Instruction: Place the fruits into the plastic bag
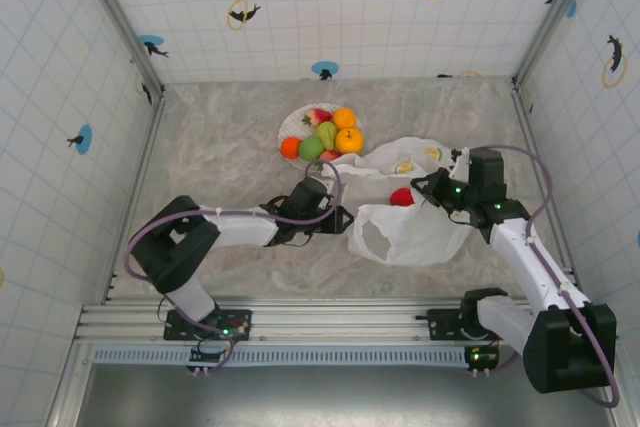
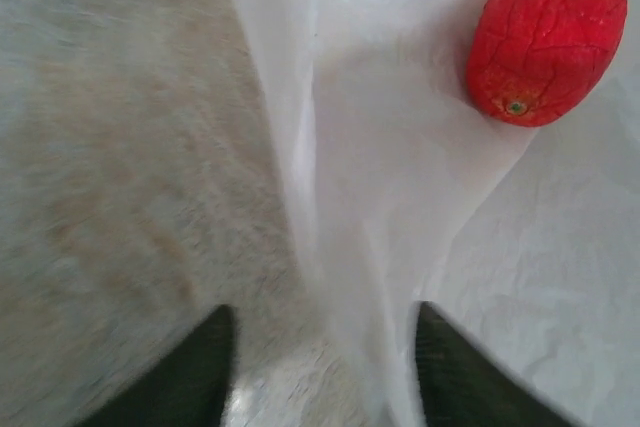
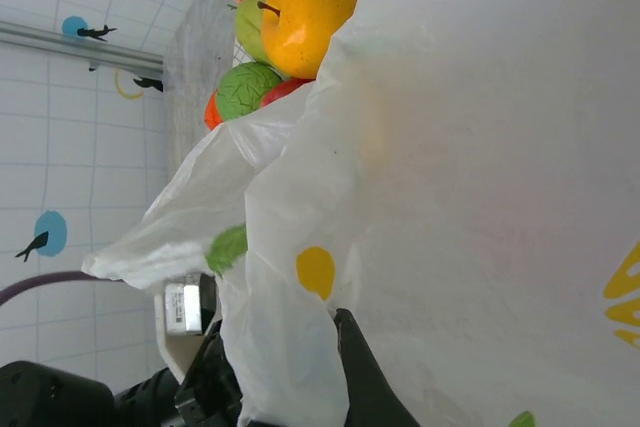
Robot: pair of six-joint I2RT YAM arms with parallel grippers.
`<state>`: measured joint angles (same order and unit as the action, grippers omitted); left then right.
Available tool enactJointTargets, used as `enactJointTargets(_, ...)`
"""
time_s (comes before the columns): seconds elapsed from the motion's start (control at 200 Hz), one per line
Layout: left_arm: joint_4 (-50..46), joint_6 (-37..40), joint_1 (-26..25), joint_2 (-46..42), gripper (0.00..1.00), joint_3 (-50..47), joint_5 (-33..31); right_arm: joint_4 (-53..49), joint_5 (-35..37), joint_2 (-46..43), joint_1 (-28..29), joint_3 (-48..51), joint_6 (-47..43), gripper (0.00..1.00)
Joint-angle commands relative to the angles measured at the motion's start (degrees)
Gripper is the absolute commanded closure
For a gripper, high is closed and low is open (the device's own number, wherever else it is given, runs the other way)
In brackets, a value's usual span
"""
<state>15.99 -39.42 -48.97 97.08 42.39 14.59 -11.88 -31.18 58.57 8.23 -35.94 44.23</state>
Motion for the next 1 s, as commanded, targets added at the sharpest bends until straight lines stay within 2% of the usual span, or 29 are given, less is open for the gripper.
enactJointTargets(0.0, 4.3, -0.8, 0.0, 1.8, 0.86, 4.1, 6.0, -6.0, 3.4, 0.5, -0.3, -3.9, -5.5, 1.0)
enactJointTargets(0.055, 4.1, 0.1, 0.0, 0.7, 1.0, 4.5, 7.6, -10.9, 6.1, 0.8, -0.3, -6.6, -9.1, 1.0)
enactJointTargets(0.265, 2.2, 0.7, 0.1, -9.0, 1.0, 5.1, 14.4, -25.0, 17.9, 0.6, -0.2, -16.0, -18.1, 1.0)
enactJointTargets(0.43, 2.1, -1.1, 0.0, -13.3, 1.0, 6.0, 18.2, -30.5, 24.1, 0.3, -0.3, -21.4, -21.0, 1.0)
enactJointTargets(0.701, -2.5, 3.8, 0.5, -13.2, 1.0, 5.8, 13.8, -27.8, 22.9, 1.1, -0.3, -18.9, -20.3, 1.0)
enactJointTargets(0.781, -4.7, 5.8, 1.0, -13.5, 0.91, 5.6, 12.5, -26.3, 22.0, 1.1, -0.3, -18.0, -19.6, 1.0)
enactJointTargets(0.996, -10.2, 12.0, 4.1, -18.1, 0.48, 4.4, 12.6, -22.9, 19.3, 0.8, -0.3, -16.6, -17.4, 1.0)
